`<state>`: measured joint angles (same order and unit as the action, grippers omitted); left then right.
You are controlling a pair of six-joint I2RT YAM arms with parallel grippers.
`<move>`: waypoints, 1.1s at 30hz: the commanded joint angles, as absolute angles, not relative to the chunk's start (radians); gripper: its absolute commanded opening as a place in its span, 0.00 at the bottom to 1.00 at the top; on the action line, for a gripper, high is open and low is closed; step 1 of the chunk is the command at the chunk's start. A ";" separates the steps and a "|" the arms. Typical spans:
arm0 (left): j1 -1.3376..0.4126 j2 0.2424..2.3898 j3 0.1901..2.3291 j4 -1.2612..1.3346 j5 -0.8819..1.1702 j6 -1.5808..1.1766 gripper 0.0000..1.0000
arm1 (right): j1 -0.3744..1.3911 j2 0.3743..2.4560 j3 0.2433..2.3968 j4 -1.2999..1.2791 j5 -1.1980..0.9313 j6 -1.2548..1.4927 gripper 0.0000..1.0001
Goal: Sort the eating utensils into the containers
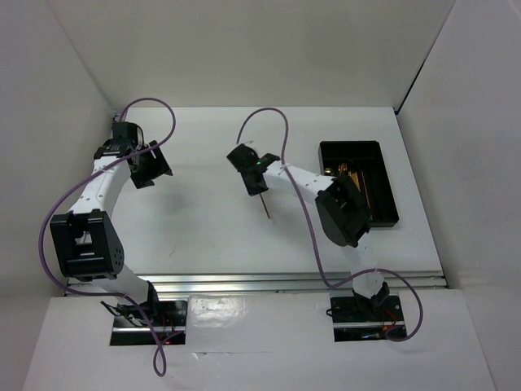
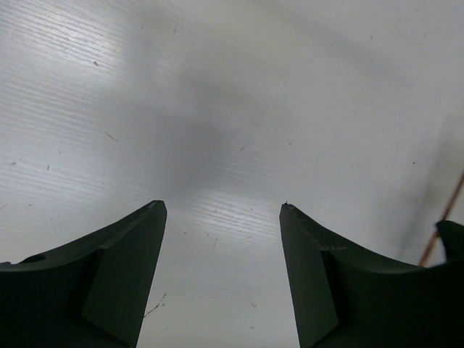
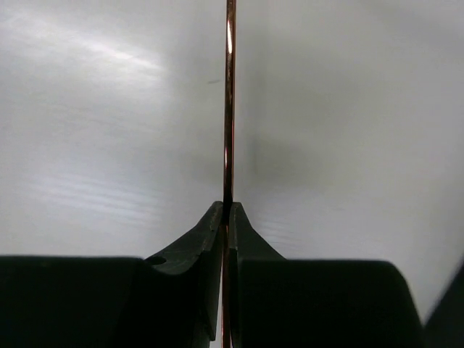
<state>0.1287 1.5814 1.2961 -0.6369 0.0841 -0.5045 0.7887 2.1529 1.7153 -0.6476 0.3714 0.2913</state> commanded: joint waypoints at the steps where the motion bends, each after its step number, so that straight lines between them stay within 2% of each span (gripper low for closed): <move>1: 0.135 1.569 1.310 -0.640 0.097 -0.512 0.78 | 0.689 2.004 1.690 -0.676 0.468 0.244 0.09; 9: 0.135 1.589 1.319 -0.649 0.097 -0.503 0.78 | 0.494 1.794 1.520 -0.672 0.532 0.192 0.09; 16: 0.135 1.611 1.328 -0.649 0.097 -0.503 0.78 | 0.376 1.721 1.416 -0.729 0.684 0.177 0.11; 23: 0.135 1.629 1.338 -0.658 0.097 -0.503 0.78 | 0.198 1.632 1.266 -0.624 0.672 0.097 0.12; 26: 0.135 1.640 1.338 -0.658 0.097 -0.503 0.78 | 0.184 1.599 1.224 -0.557 0.692 0.025 0.13; 33: 0.135 1.658 1.338 -0.658 0.107 -0.494 0.78 | 0.153 1.673 1.204 -0.491 0.741 -0.083 0.14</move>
